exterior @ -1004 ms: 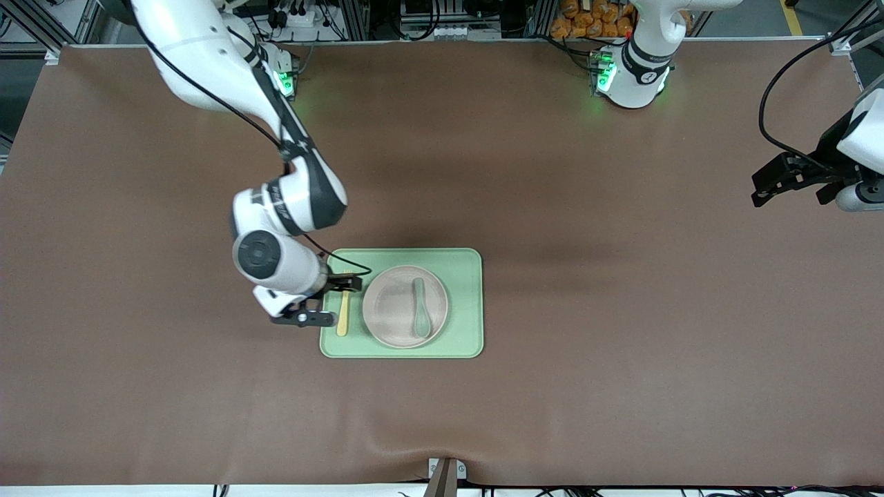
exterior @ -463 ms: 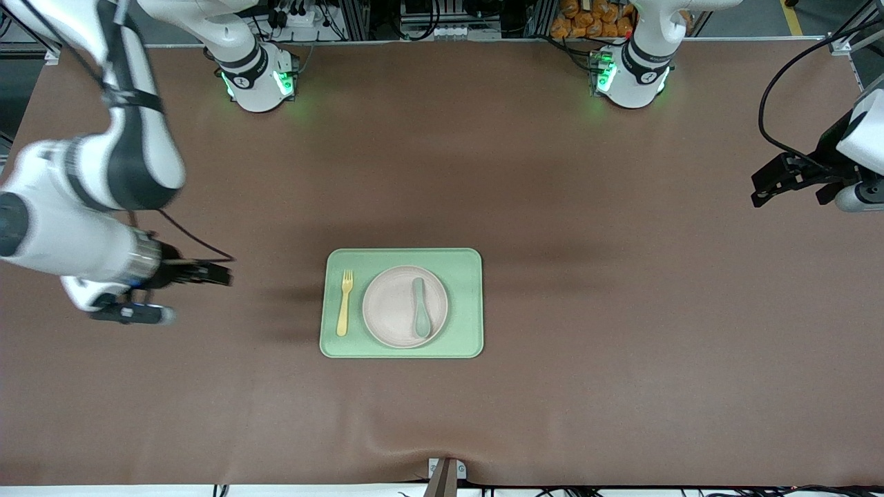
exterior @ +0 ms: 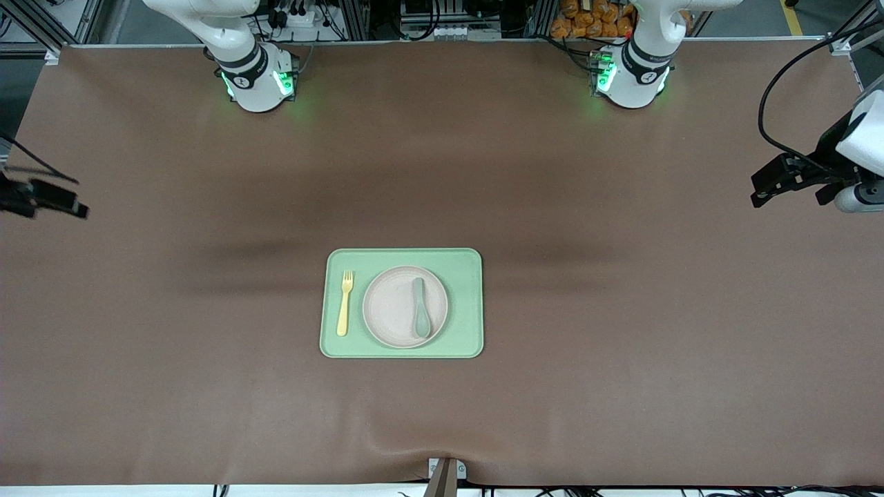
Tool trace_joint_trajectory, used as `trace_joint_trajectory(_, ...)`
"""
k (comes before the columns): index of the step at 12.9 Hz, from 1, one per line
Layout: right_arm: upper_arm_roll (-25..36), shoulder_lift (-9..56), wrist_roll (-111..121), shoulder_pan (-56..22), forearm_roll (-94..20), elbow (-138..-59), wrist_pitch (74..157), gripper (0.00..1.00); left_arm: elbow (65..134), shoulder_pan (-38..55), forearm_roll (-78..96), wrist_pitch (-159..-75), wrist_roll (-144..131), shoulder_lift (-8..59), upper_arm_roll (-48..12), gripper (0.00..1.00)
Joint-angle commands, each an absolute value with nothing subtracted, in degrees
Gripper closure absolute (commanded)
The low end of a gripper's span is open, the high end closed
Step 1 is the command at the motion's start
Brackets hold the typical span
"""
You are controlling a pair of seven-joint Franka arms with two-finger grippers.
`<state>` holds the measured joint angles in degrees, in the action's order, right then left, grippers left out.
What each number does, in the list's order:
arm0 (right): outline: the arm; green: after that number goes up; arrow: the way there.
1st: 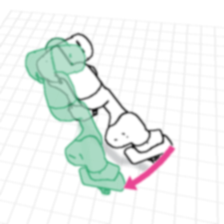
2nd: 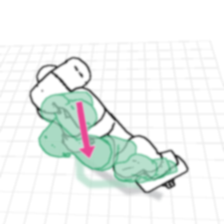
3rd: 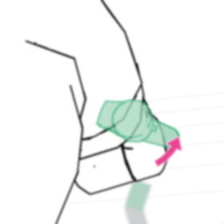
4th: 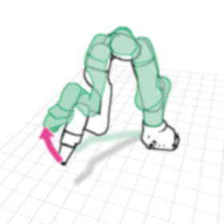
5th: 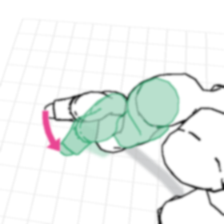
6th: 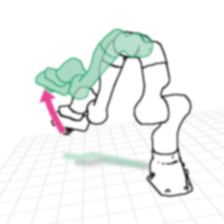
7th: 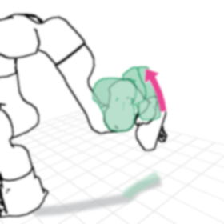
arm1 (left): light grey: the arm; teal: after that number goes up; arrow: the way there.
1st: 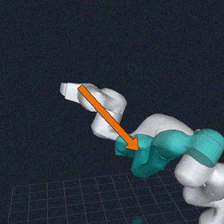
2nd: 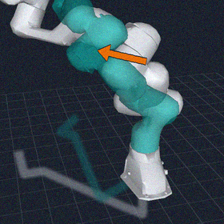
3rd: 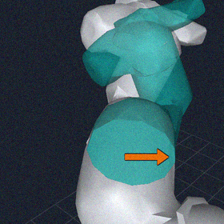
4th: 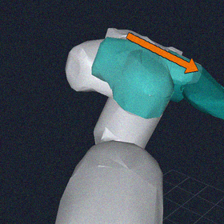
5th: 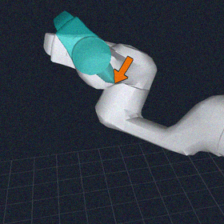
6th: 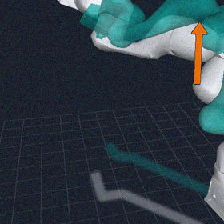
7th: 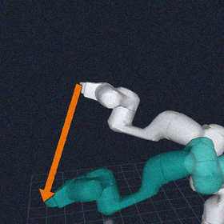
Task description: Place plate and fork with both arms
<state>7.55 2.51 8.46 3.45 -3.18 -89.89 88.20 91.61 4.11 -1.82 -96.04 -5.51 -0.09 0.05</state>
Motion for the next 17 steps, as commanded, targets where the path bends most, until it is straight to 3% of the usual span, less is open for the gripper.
trace_joint_trajectory(1, 6.33, -2.63, 7.65, 3.16, -0.62, -89.22, 83.34, 0.0, 90.88, 3.78, -0.79, -95.19, -5.45, 0.09, -0.09, 0.0)
trace_joint_trajectory(17, 5.54, -3.87, 1.06, -2.02, 1.14, -89.38, 85.25, 0.0, 91.05, 3.78, -0.7, -95.1, -6.15, 0.09, -0.18, 0.0)
